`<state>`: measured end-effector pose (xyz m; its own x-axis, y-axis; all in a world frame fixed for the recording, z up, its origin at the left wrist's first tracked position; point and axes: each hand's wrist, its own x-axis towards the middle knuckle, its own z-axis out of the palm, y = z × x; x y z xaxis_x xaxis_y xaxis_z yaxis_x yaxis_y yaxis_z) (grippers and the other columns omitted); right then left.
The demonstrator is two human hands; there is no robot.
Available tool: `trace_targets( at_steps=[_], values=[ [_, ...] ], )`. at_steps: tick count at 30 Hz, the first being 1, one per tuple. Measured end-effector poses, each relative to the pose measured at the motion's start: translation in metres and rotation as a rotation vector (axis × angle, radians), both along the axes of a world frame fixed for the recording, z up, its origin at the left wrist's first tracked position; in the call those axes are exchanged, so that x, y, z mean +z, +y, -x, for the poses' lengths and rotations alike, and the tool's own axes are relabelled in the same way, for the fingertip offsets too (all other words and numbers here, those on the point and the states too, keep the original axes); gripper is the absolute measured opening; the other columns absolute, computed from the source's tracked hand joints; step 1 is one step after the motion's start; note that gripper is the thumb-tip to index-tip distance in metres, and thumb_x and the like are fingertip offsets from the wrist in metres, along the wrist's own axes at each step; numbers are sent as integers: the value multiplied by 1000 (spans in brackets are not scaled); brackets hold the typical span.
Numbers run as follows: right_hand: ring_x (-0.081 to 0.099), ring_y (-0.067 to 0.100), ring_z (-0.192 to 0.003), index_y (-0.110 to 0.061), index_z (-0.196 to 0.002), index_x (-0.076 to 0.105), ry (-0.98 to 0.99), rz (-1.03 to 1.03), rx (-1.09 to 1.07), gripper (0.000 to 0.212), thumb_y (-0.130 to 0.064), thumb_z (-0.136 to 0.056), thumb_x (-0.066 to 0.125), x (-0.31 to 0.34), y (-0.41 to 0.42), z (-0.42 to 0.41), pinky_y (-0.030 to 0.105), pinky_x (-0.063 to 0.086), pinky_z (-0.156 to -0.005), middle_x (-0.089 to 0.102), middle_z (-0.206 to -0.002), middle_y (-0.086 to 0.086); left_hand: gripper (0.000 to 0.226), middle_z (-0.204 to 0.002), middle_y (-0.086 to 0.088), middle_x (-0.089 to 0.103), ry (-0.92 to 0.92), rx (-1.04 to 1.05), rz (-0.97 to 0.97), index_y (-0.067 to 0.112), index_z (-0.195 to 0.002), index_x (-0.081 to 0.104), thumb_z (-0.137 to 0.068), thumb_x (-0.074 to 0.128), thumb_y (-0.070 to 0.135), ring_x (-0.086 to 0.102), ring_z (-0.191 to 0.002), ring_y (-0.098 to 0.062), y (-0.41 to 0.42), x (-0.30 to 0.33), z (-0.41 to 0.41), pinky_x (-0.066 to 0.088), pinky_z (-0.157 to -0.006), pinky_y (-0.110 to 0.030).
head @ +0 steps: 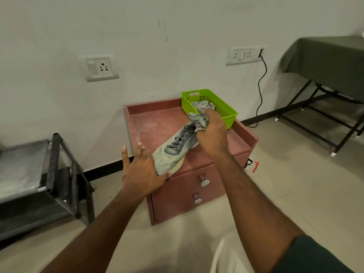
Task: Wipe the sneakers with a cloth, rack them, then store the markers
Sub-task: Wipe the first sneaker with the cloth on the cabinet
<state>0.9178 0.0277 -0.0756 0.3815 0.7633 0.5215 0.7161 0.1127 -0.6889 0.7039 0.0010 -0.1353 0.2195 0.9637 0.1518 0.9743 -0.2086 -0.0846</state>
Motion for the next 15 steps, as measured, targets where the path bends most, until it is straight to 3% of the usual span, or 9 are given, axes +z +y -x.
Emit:
trace_targets(
  at_steps=[4, 8, 10, 12, 15],
  values=[
    [65, 20, -100, -23, -98, 65, 72, 373, 267, 33, -20, -70, 81, -33, 29, 12, 24, 49, -80, 68, -107, 3, 99, -159, -11, 34, 6, -14, -12, 13, -147, 44, -78, 34, 84, 7, -154, -24, -4, -1, -2, -12, -117, -63],
    [67, 25, -94, -22, -91, 64, 0, 358, 245, 40, -30, -56, 83, -48, 45, 8, 40, 55, -83, 71, -97, 1, 96, -161, -12, 31, 1, -34, 4, 14, -145, 46, -79, 36, 83, 2, -154, -24, -4, -1, -3, -14, -117, -62],
    [70, 23, -86, -21, -85, 65, 211, 321, 250, 36, -15, -56, 86, -53, 43, 2, 45, 58, -79, 73, -89, 2, 101, -162, -11, 29, -22, -42, 11, 14, -148, 42, -77, 36, 85, 0, -155, -23, -2, -2, 0, -15, -116, -62],
    [71, 22, -79, -16, -88, 68, 578, 286, 256, 39, 4, -60, 85, -58, 37, -5, 44, 61, -72, 74, -86, 5, 109, -163, -11, 25, -60, -53, 8, 13, -152, 34, -74, 35, 89, -2, -155, -21, 0, -3, 5, -18, -116, -61],
    [63, 22, -61, -6, -90, 67, 1005, 197, 315, 34, 12, -65, 80, -58, 29, -9, 28, 48, -52, 66, -74, 9, 114, -164, -8, 23, -215, -101, -24, 14, -155, 22, -71, 44, 88, 1, -155, -18, 5, 1, 12, -25, -115, -55]
  ],
)
